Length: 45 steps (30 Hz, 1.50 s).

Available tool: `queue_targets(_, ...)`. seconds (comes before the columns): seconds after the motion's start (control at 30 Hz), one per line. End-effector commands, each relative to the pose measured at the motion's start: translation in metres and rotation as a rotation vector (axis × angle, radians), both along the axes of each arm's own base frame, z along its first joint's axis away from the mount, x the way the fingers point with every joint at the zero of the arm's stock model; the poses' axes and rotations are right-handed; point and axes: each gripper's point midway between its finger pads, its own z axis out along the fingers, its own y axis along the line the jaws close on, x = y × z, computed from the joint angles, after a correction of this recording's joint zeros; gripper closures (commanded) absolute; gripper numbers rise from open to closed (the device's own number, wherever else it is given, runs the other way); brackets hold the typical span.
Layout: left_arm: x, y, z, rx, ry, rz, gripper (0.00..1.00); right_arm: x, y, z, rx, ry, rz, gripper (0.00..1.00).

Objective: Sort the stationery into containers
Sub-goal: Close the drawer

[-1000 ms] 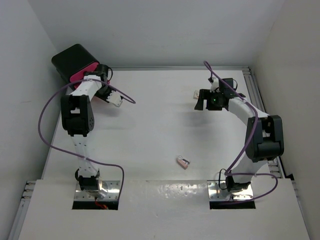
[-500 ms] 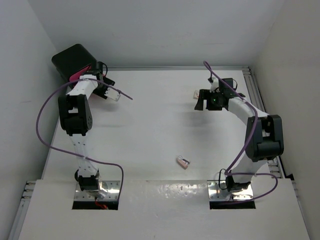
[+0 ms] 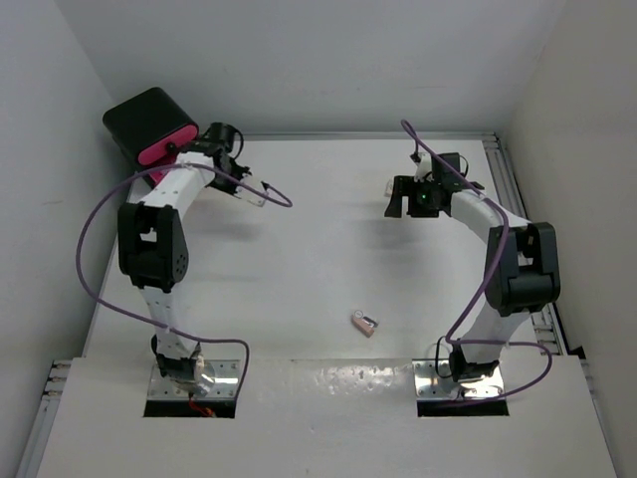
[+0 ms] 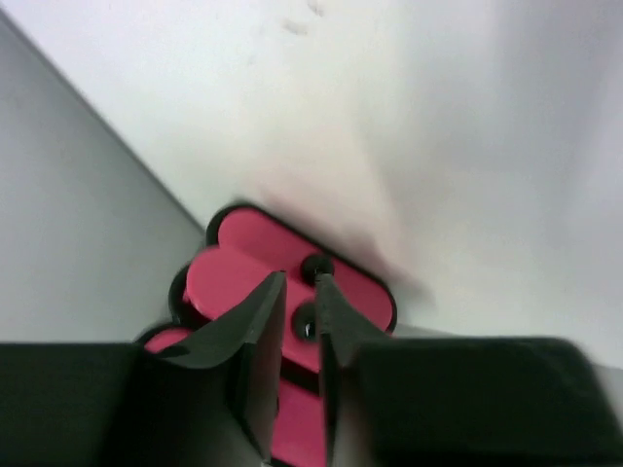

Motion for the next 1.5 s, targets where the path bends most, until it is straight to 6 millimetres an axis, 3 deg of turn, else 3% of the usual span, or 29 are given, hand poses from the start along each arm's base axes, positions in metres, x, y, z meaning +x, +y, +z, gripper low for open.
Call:
queue_targets(0.0,-0.011,0.006,-0.012,-0.046,0.085,0.275,0.77,0.014,0.006,0.016,0.012,-0.058,0.012,0.2)
queue_targets(0.03,-0.012,0.007,-0.029,-0.05,0.133,0.33,0.83,0.013,0.006,0.016,0.012,-0.057,0.014,0.2)
queue_targets(0.07,-0.005,0.007,-0.019,-0.103,0.102,0.43,0.87,0.012,0.006,0.015,0.012,-0.054,0.014,0.2)
queue_targets(0.13,-0.009,0.01,-0.026,-0.143,0.136,0.53,0.99,0.011,0.006,0.015,0.011,-0.056,0.013,0.2)
queue_targets(0.27,-0.015,0.015,-0.021,-0.349,0.114,0.746,1.0,0.011,0.005,0.015,0.006,-0.06,0.01,0.2)
queue_targets(0.33,-0.017,0.018,-0.008,-0.43,0.026,0.853,1.0,0.01,0.005,0.014,0.004,-0.057,0.011,0.2)
queue_targets(0.37,-0.016,0.025,-0.018,-0.432,-0.035,0.89,1.0,0.011,0.004,0.013,0.006,-0.057,0.007,0.2)
queue_targets(0.4,-0.018,0.029,0.001,-0.49,-0.137,0.948,1.0,0.011,0.005,0.013,0.006,-0.058,0.011,0.2)
queue_targets(0.43,-0.015,0.041,-0.008,-0.49,-0.257,0.986,1.0,0.012,0.006,0.012,0.009,-0.052,0.011,0.2)
queue_targets(0.47,-0.015,0.043,0.017,-0.541,-0.356,0.976,1.0,0.013,0.007,0.012,0.009,-0.051,0.015,0.2)
queue_targets(0.5,-0.028,0.049,0.001,-0.514,-0.38,0.994,1.0,0.015,0.009,0.014,0.015,-0.054,0.017,0.2)
queue_targets(0.57,-0.017,0.042,0.016,-0.549,-0.48,0.945,1.0,0.016,0.012,0.012,0.016,-0.049,0.022,0.2)
queue_targets(0.67,-0.011,0.039,0.007,-0.516,-0.493,0.963,1.0,0.015,0.015,0.011,0.015,-0.045,0.03,0.2)
queue_targets(0.8,0.013,0.041,0.017,-0.486,-0.584,0.954,1.0,0.012,0.016,0.011,0.013,-0.045,0.036,0.2)
queue_targets(0.9,0.032,0.044,0.004,-0.417,-0.61,0.953,1.0,0.01,0.016,0.012,0.009,-0.044,0.037,0.2)
queue_targets(1.07,0.06,0.049,0.011,-0.373,-0.675,0.946,1.0,0.007,0.015,0.013,0.007,-0.048,0.038,0.2)
queue_targets(1.47,0.092,0.061,0.014,-0.286,-0.775,0.905,1.0,0.002,0.012,0.011,0.002,-0.043,0.032,0.2)
